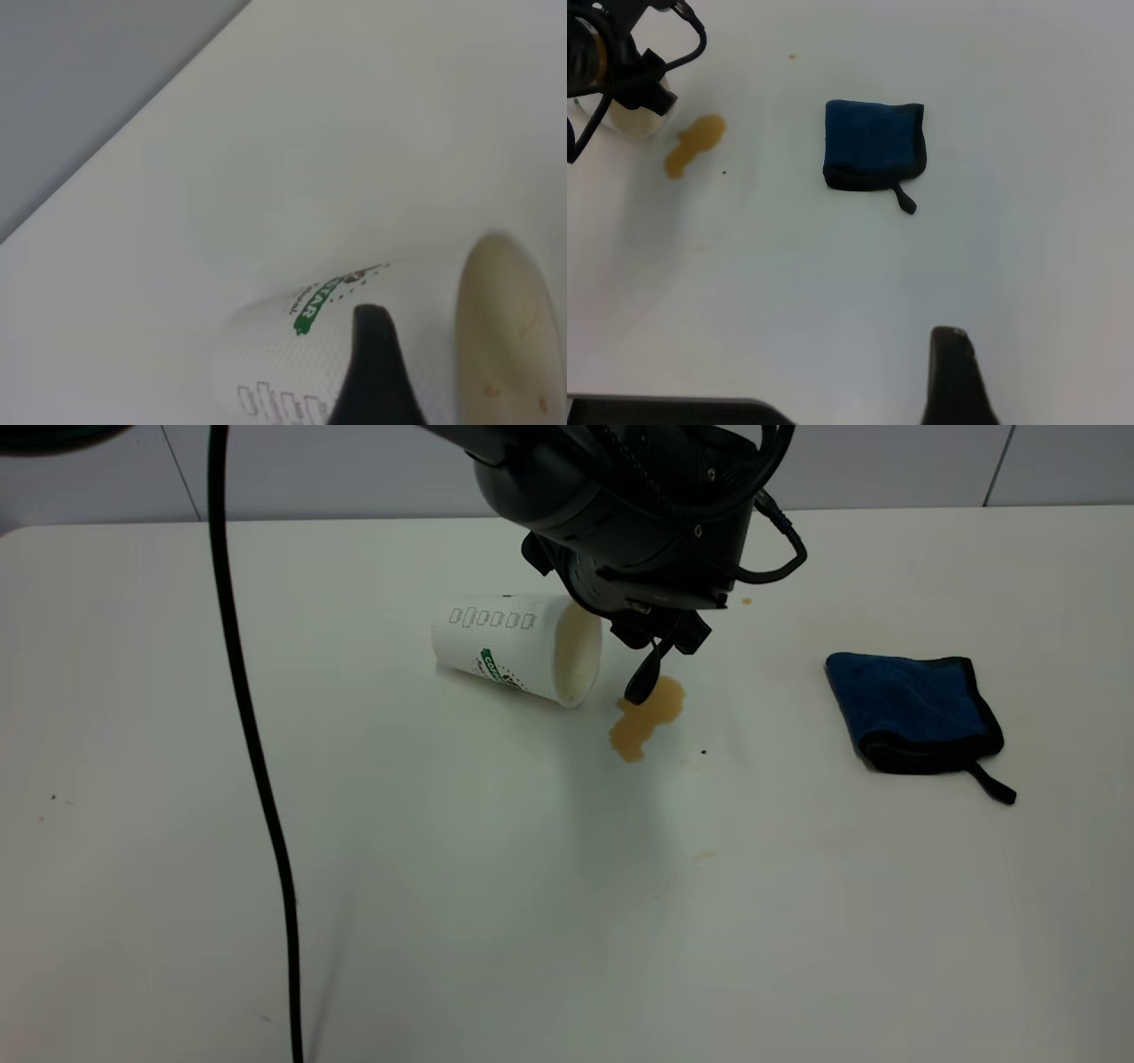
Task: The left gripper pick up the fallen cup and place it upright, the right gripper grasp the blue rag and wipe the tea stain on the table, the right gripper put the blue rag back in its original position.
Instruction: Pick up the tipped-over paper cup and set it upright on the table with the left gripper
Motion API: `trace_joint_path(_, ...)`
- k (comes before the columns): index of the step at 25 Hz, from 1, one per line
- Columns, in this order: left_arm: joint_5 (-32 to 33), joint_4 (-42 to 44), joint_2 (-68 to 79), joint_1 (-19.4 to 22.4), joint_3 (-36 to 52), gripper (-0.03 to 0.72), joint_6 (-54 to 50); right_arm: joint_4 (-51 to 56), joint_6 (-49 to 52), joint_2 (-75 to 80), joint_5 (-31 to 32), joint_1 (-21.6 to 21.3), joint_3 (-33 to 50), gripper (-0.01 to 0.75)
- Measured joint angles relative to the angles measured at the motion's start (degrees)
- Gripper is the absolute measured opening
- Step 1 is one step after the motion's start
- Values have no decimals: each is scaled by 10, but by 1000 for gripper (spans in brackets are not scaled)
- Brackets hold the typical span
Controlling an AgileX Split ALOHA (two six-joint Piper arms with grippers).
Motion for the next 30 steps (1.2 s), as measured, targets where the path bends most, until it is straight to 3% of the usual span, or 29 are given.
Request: trace_joint_path(30,7,35,61,26,-25,562,-14,1,0,0,0,0,0,533)
